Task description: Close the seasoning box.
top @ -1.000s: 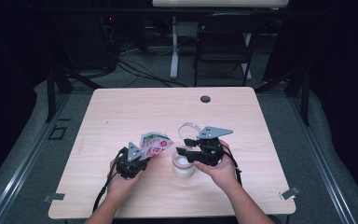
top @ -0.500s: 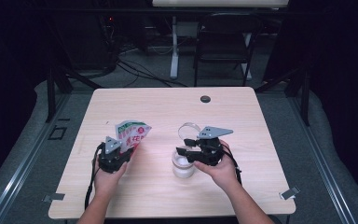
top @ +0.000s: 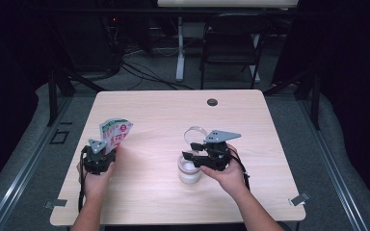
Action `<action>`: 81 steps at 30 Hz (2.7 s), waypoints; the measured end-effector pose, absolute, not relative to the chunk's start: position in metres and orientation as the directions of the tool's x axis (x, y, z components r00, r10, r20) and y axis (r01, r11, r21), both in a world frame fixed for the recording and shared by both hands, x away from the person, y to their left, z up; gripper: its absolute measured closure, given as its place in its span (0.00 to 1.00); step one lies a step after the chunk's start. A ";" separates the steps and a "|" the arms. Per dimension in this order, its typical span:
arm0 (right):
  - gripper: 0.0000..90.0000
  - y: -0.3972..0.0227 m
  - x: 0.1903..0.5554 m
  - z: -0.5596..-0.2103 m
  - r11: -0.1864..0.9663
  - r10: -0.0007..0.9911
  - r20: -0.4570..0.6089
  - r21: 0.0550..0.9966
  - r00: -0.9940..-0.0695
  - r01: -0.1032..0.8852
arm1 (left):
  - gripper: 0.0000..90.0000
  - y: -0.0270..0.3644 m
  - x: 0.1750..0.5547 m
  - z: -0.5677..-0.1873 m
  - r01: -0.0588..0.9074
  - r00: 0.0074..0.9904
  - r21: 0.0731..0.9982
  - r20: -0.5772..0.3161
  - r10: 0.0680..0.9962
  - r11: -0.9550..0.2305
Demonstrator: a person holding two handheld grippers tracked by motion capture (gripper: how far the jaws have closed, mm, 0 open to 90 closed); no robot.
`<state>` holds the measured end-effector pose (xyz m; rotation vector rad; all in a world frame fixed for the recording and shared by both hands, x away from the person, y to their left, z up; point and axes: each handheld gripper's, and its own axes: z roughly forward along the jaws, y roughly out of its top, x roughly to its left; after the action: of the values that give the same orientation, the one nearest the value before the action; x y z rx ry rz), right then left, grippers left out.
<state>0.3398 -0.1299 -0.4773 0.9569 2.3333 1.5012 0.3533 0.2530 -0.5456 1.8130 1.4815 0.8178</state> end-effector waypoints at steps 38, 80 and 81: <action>0.57 -0.131 0.341 -0.477 0.262 0.622 0.167 0.876 -0.765 0.405 | 0.40 0.259 0.341 -0.535 0.517 0.077 0.856 -0.025 0.997 -0.019; 0.72 -0.138 0.330 -0.465 0.340 0.607 0.122 0.853 -0.785 0.396 | 0.43 0.176 0.327 -0.521 0.453 0.420 0.845 0.078 0.904 -0.283; 0.72 -0.138 0.330 -0.465 0.340 0.607 0.122 0.853 -0.785 0.396 | 0.43 0.176 0.327 -0.521 0.453 0.420 0.845 0.078 0.904 -0.283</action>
<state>0.3300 -0.1384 -0.4646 0.9084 2.3855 1.4239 0.3266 0.1758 -0.5211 1.8981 1.1548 0.7356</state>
